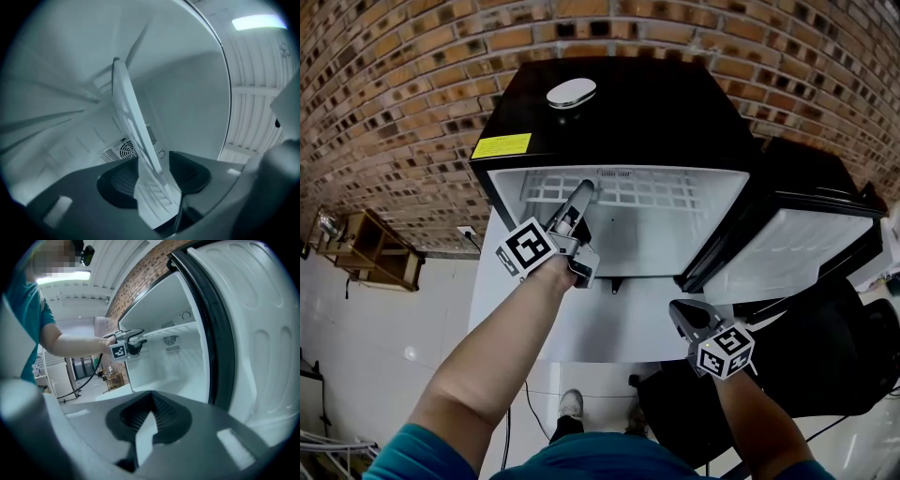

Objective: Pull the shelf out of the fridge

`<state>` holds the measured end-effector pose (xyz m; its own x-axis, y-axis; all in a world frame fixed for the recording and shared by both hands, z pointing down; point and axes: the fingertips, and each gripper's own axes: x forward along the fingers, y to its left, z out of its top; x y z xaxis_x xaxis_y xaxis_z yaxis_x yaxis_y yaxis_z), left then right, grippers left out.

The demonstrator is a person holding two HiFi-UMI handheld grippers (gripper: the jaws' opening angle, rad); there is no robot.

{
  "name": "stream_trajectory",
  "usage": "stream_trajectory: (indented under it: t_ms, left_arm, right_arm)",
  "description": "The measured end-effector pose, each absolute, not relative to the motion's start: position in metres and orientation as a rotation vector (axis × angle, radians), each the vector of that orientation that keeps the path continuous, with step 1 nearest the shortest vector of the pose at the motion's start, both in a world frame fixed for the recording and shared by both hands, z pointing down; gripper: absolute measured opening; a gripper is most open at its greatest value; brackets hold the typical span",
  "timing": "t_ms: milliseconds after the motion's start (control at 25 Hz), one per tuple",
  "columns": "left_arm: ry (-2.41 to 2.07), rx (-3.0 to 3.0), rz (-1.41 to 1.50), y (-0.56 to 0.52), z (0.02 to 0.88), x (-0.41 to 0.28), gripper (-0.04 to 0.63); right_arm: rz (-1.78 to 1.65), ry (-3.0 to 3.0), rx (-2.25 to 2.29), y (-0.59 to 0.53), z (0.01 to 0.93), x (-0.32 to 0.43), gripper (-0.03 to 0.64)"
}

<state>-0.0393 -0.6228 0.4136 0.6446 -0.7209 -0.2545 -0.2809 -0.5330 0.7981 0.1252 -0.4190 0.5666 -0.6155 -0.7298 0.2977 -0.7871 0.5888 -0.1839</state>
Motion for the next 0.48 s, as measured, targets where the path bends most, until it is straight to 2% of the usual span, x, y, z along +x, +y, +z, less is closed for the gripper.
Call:
stream_trajectory:
  t_ms: [480]
  left_arm:
    - [-0.857, 2.065, -0.766, -0.659, 0.412, -0.032, 0.205]
  right_arm:
    - [0.458, -2.611, 1.268, -0.413, 0.574, 0.129, 0.003]
